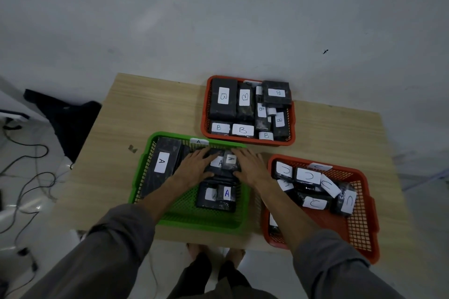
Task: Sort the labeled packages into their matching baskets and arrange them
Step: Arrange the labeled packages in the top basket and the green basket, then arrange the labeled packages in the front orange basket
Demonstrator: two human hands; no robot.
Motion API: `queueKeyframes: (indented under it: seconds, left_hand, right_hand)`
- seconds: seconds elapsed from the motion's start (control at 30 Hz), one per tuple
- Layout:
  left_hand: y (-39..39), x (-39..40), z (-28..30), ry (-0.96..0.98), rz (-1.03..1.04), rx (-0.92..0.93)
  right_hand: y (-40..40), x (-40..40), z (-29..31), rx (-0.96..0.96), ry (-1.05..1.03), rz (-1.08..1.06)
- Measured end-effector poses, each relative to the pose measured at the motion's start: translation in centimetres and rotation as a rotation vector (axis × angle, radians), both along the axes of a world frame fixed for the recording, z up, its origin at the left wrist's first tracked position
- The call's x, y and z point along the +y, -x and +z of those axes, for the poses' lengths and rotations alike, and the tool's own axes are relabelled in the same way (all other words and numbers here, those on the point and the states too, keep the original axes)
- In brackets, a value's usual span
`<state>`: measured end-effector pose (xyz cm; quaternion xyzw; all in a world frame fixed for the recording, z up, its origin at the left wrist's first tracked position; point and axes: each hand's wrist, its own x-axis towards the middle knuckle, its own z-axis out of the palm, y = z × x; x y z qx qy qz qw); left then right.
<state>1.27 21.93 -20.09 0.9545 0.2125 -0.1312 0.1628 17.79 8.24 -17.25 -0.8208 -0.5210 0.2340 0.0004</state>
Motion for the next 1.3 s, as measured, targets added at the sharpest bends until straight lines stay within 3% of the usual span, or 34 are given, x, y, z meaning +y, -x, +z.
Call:
queueKeyframes:
  seconds: [0.27,0.6,0.97,1.3]
  left_hand:
    - [0.0,0.1,0.2,0.137,0.060,-0.114]
    - [1.1,3.7,3.2,0.306,0.379,-0.423]
    - [-3.5,-3.2,3.7,0.400,0.145,-0.398]
    - [-7.6,-13.9,2.8,0.438,-0.006,-0.390]
  right_hand:
    - [0.4,-0.5,-0.1,0.025,-0.021,-0.032]
    - [0.6,-2.4,1.5,0.134,-0.467,-0.408]
    - [3.4,-8.0,0.6,0.215,-0.484,-0.596]
    - [-1.2,-20.0,-0.5,0.130,-0.372,-0.876]
